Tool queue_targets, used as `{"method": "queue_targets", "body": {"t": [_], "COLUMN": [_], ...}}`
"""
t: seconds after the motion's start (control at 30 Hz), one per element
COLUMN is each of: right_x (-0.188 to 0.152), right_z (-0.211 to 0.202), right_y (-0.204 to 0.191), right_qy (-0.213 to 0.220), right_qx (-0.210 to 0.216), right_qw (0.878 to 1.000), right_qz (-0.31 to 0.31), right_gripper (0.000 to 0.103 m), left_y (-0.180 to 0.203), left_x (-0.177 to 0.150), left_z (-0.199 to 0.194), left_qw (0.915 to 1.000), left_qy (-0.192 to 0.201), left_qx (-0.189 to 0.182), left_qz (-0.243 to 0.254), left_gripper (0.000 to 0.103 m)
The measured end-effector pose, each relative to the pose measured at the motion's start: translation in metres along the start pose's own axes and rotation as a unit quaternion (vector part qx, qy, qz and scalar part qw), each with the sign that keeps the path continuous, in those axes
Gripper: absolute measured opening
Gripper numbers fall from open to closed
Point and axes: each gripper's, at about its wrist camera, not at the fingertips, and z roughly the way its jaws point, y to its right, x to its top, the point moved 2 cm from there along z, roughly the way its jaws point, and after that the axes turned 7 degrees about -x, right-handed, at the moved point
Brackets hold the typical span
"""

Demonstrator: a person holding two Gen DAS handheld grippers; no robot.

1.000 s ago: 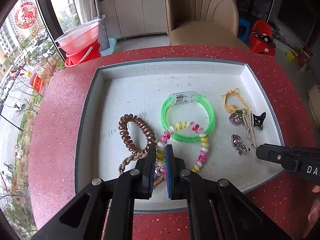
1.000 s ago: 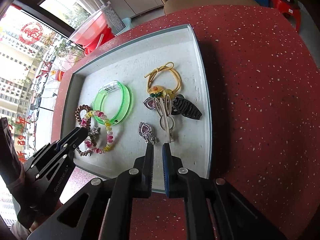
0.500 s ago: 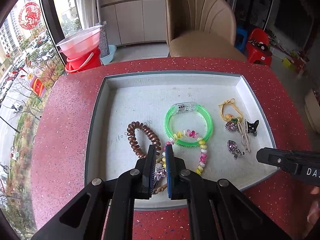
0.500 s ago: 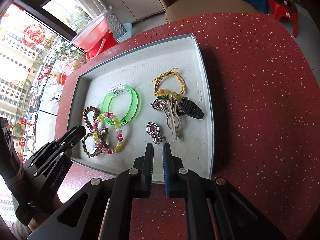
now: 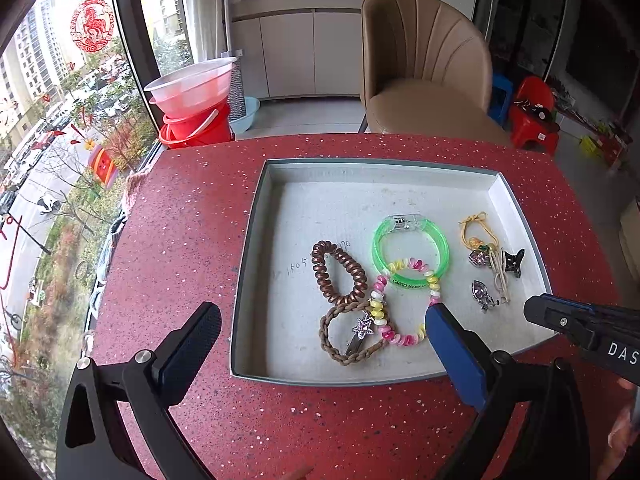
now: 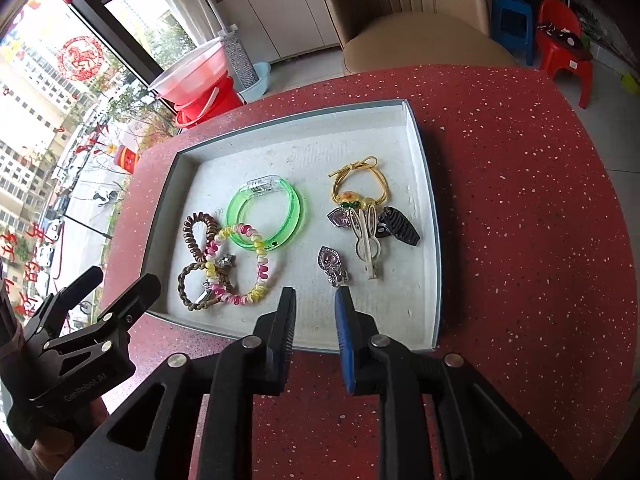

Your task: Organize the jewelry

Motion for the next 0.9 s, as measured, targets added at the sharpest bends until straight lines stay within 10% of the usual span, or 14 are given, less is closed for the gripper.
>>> {"method": "queue_targets", "body": {"t": [0.33, 0.9], "right_x": [-0.029, -0.084], "right_z": [-0.030, -0.061], "right_y": [-0.010, -0.020], "right_qy": [0.059, 0.144], "right_qx": [-0.028, -0.055], "right_qw": [0.998, 0.988], "right_qz": [-0.010, -0.006], "right_gripper": [0.078, 0.103], "left_y": [-0.011, -0.017], "left_x": [-0.035, -0.080], "left_z": [-0.025, -0.067], "left_qw": [0.9999, 0.9983], "left_qy": [0.010, 0.057], "left_qx": [0.009, 0.014], "left_qz": [-0.007, 0.000], "left_gripper": [0.103, 0.103]}}
